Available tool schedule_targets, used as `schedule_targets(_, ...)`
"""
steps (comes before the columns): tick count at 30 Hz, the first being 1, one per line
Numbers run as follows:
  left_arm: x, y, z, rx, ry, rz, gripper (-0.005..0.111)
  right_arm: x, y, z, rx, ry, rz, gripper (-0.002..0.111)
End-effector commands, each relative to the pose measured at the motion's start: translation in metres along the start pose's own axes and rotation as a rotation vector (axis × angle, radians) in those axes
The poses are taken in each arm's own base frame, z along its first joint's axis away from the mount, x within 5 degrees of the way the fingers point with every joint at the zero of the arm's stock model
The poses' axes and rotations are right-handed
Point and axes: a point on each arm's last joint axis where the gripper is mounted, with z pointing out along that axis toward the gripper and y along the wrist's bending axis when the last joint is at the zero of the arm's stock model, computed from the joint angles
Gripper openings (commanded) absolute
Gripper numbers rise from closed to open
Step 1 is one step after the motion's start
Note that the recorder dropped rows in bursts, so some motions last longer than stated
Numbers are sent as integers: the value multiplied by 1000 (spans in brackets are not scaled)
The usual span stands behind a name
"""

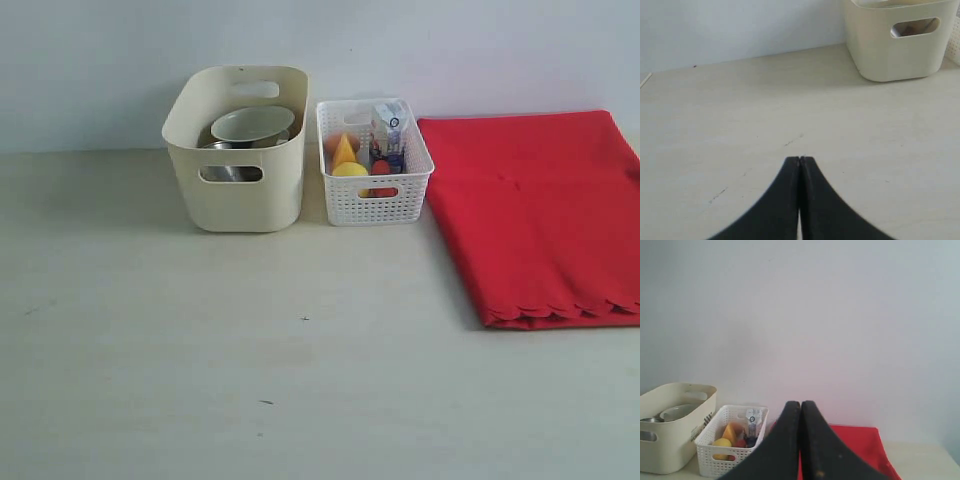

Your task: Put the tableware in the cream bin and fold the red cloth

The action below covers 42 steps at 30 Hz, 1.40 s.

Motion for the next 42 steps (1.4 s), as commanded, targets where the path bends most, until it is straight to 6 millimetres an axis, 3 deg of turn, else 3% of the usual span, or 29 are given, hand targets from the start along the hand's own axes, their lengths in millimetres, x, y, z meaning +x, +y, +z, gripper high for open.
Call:
schedule_targets(1, 0, 0, 0, 4, -6, 2, 0, 28, -6, 15, 43, 10, 12, 0)
schedule_targets(10, 0, 0, 0, 4, -6, 2, 0, 101, -14, 38, 67, 52, 157, 0)
schedule_targets(16, 0, 0, 0, 4, -6, 2, 0, 128, -11, 41, 8, 103, 158, 0)
schedule_targets(31, 0, 0, 0, 4, -6, 2, 0, 149, -12, 39, 32, 258, 78, 0)
schedule_targets(42, 0, 0, 0, 4, -6, 2, 0, 152, -16, 38, 70, 290, 69, 0)
